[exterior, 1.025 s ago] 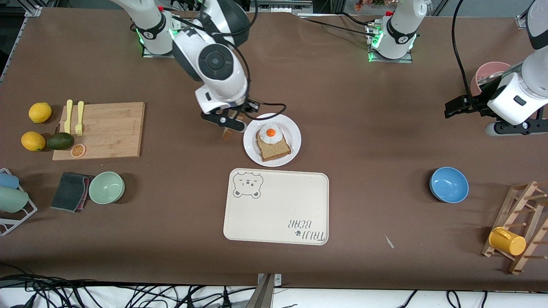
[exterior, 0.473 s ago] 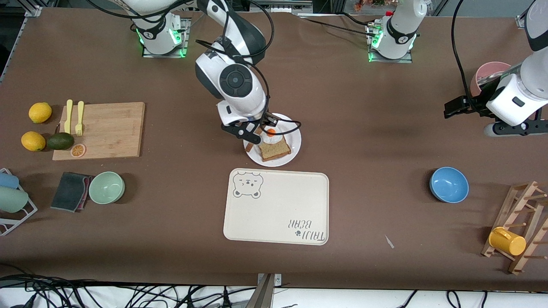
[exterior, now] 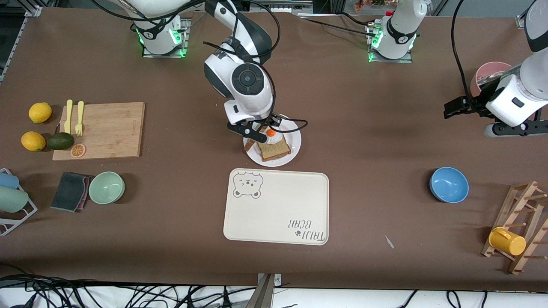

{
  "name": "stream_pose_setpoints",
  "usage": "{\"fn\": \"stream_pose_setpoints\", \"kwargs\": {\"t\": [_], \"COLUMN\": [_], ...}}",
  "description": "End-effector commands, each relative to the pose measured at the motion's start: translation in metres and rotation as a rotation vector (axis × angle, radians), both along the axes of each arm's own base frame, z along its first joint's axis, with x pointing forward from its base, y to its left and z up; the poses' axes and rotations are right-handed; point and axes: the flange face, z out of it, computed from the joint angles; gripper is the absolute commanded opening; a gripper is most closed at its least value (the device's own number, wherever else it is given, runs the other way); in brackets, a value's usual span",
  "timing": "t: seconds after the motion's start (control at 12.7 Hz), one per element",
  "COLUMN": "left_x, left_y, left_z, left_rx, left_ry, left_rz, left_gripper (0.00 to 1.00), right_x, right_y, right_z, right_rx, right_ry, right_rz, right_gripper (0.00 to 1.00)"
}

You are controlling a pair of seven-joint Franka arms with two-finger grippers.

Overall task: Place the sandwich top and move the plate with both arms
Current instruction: 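Carry the bread slice to the white plate and lower it on top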

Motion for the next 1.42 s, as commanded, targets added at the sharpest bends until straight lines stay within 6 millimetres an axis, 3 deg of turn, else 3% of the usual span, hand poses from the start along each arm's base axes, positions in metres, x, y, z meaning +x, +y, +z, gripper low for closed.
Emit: {"fn": "stream_pose_setpoints", "kwargs": {"t": [0.0,0.16,0.24,0.32,0.39,0.47,0.55,1.1,1.34], "left_x": [-0.003,-0.003,-0.003,-0.004,-0.004,-0.004,-0.004,-0.004,-0.004], "left_y": [0.003,0.005,0.006,0.007,0.007,0.007,0.007,0.007,0.008], "left_z": [0.0,0.0,0.0,0.0,0.0,0.0,0.0,0.0,0.0], "left_rx": [-0.014,-0.014,-0.014,-0.014,-0.014,-0.014,-0.014,-0.014,-0.014], "left_ry": [0.0,0.001,0.001,0.003,0.004,0.006,0.007,0.006,0.006], "left_rz": [-0.012,-0.009,-0.008,-0.006,-0.006,-0.006,-0.006,-0.006,-0.005], "left_gripper": [1.0,1.0,1.0,1.0,1.0,1.0,1.0,1.0,1.0], "right_x": [-0.004,-0.002,-0.002,-0.002,-0.002,-0.001,-0.001,0.012,0.04], "right_y": [0.011,0.012,0.012,0.013,0.013,0.013,0.014,0.008,-0.024], "right_z": [-0.007,-0.014,-0.014,-0.014,-0.013,-0.013,-0.013,0.002,0.01], "right_rx": [-0.034,-0.038,-0.034,-0.033,-0.033,-0.031,-0.027,-0.004,0.003], "right_ry": [-0.011,-0.012,-0.013,-0.013,-0.014,-0.017,-0.02,-0.04,-0.044], "right_rz": [-0.006,-0.027,-0.028,-0.037,-0.048,-0.051,-0.052,-0.057,-0.072], "right_gripper": [0.0,0.0,0.09,0.48,0.77,0.9,0.96,0.99,0.99]}}
